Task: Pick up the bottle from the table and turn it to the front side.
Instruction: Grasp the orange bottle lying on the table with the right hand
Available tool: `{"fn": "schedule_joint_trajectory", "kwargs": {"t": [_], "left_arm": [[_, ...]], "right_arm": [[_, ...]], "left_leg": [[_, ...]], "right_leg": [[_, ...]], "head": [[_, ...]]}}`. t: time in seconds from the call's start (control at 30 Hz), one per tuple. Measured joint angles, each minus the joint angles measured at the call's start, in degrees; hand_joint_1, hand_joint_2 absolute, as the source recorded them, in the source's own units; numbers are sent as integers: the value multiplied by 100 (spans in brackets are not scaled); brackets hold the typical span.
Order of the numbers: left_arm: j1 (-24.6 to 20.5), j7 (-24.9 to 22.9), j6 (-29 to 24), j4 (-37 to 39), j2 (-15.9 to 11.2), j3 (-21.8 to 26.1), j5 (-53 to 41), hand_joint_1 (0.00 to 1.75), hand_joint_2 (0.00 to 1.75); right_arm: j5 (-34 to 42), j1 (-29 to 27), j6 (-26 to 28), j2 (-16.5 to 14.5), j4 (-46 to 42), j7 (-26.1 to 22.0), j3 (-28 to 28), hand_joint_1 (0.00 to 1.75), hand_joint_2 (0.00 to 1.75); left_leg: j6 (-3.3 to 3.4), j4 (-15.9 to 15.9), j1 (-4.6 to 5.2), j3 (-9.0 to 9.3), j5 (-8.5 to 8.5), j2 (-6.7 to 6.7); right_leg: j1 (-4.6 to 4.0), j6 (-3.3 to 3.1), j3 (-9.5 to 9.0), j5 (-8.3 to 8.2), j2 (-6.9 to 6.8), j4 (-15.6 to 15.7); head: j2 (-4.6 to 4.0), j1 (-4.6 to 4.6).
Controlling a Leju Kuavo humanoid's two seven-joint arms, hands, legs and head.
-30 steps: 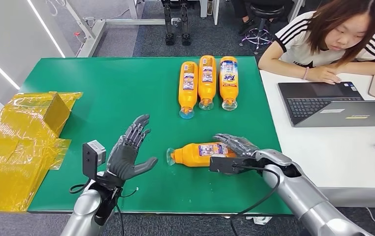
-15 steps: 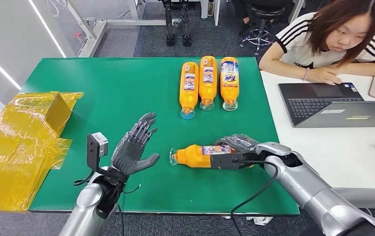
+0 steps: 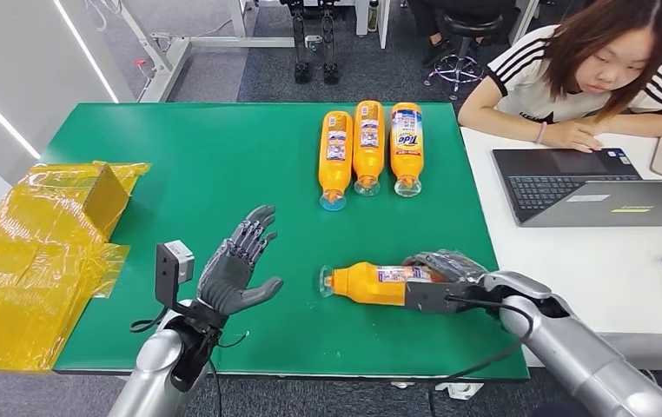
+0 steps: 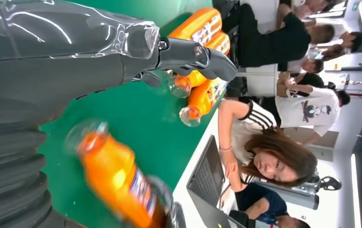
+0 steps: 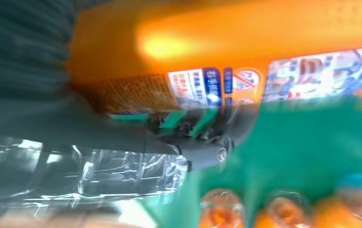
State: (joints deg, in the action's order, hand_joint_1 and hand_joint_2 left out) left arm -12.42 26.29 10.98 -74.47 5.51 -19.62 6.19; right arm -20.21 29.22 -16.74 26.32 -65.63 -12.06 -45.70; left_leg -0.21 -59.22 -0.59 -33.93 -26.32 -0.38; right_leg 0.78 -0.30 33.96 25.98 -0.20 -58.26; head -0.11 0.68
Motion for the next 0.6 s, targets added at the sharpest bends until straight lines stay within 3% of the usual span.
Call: {"fn": "schedule_joint_trajectory", "kwargs": {"t": [0.1, 0.2, 0.33, 0.6], "left_arm": [[48, 115, -102, -42, -25, 17, -114, 0, 175], [149, 156, -165, -183, -39, 49, -274, 0, 175], [238, 122, -169, -417, -25, 86, -450, 0, 175], [313, 43, -152, -634, 50, 89, -644, 0, 175]], "right_arm": [[458, -1025, 263, -135, -769, -969, 785, 175, 175], [580, -2169, 500, -669, -1695, -1551, 1681, 175, 175], [642, -3110, 626, -1391, -2577, -1692, 2547, 175, 175], [855, -3655, 390, -2286, -3535, -1736, 3356, 175, 175]], "left_leg": [[2, 3, -4, -13, -5, -20], [-3, 11, -5, -19, -13, -26], [-11, 18, -6, -25, -18, -21], [-13, 15, -3, -22, -18, -8]], "right_leg": [[-4, 2, 5, 7, -16, -1], [-5, -10, 17, 21, -23, -3], [-5, -18, 29, 34, -20, -9], [-4, -18, 31, 32, -8, -8]], "head": [[0, -1], [0, 3], [0, 2], [0, 2]]}}
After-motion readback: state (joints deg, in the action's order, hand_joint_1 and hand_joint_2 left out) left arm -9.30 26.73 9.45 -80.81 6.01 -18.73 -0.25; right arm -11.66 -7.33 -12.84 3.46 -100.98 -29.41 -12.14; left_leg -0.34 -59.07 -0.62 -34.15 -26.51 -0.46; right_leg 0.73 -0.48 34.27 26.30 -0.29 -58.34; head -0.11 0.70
